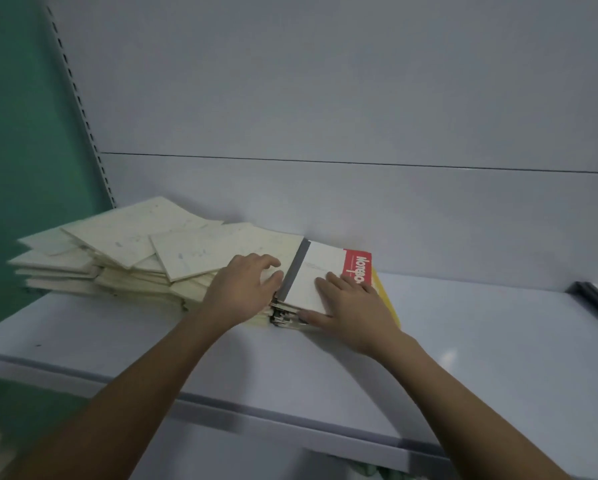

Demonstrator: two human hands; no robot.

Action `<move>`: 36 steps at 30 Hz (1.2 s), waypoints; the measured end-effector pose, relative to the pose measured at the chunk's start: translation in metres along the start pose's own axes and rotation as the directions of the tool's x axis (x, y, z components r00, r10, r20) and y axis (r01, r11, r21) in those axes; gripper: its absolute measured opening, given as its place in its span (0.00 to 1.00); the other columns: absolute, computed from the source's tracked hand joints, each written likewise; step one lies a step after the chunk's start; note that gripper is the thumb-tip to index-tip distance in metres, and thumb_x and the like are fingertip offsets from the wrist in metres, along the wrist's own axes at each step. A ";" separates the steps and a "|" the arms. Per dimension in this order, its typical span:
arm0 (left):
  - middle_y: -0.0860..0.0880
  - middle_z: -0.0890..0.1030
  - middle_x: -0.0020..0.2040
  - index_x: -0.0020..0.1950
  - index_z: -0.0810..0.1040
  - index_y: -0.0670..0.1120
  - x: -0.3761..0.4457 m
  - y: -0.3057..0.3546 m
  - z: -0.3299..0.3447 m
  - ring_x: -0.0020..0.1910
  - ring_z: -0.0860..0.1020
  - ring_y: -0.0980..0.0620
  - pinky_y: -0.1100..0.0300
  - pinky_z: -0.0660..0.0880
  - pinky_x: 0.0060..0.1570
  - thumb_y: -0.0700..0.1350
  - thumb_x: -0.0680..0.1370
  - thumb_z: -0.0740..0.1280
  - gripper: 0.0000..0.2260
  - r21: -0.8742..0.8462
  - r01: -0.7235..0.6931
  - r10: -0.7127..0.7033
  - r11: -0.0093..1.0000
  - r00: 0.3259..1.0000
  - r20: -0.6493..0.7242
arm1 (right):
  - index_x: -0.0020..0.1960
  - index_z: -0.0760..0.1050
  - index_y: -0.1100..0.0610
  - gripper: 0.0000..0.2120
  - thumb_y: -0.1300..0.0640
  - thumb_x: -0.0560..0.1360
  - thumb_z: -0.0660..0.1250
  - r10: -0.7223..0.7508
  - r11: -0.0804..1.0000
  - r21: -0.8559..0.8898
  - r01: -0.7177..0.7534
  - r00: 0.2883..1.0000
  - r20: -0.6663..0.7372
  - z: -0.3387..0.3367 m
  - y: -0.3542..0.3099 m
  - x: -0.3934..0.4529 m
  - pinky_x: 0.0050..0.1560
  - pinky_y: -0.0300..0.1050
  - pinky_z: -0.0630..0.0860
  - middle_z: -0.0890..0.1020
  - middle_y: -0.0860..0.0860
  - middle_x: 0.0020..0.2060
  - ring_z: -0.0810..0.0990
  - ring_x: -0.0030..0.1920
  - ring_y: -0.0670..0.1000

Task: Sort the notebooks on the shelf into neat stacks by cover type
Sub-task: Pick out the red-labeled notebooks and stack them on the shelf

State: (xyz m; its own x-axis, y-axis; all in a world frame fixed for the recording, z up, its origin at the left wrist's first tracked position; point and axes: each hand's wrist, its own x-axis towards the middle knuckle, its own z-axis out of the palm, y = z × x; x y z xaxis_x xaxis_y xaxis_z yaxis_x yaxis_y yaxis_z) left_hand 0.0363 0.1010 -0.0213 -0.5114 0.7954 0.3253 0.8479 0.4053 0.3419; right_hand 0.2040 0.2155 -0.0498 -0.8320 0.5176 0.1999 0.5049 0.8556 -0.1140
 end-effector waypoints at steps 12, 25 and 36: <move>0.45 0.85 0.48 0.57 0.79 0.41 0.025 0.024 -0.010 0.47 0.84 0.45 0.50 0.80 0.52 0.57 0.82 0.58 0.21 -0.737 0.285 -0.047 0.613 0.944 0.326 | 0.66 0.72 0.40 0.21 0.39 0.81 0.46 0.221 0.849 0.525 -0.052 0.939 -0.264 -0.029 -0.013 -0.022 0.45 0.44 0.69 0.76 0.35 0.40 0.74 0.46 0.47; 0.42 0.82 0.54 0.66 0.73 0.43 0.016 0.003 -0.032 0.49 0.81 0.44 0.53 0.78 0.43 0.36 0.77 0.58 0.17 -0.794 0.582 -0.033 0.174 0.810 0.586 | 0.74 0.63 0.41 0.25 0.39 0.80 0.46 -0.034 0.905 0.416 0.084 0.992 -0.125 -0.019 -0.045 -0.021 0.67 0.28 0.55 0.65 0.37 0.72 0.61 0.71 0.36; 0.44 0.80 0.56 0.64 0.70 0.47 0.016 -0.047 -0.065 0.50 0.80 0.47 0.54 0.78 0.43 0.34 0.80 0.58 0.15 -0.899 0.356 -0.220 0.255 0.927 0.305 | 0.66 0.68 0.50 0.30 0.30 0.76 0.54 0.176 0.962 0.196 -0.192 0.980 0.095 -0.010 -0.032 0.005 0.64 0.51 0.68 0.72 0.45 0.66 0.70 0.66 0.51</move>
State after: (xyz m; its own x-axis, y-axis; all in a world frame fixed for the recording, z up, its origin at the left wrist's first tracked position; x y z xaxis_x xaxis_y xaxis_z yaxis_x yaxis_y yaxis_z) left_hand -0.0208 0.0661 0.0250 -0.6175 0.7855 -0.0423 -0.0916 -0.0184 0.9956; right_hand 0.1859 0.1905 -0.0358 -0.7478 0.6586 0.0835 0.6002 0.7245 -0.3390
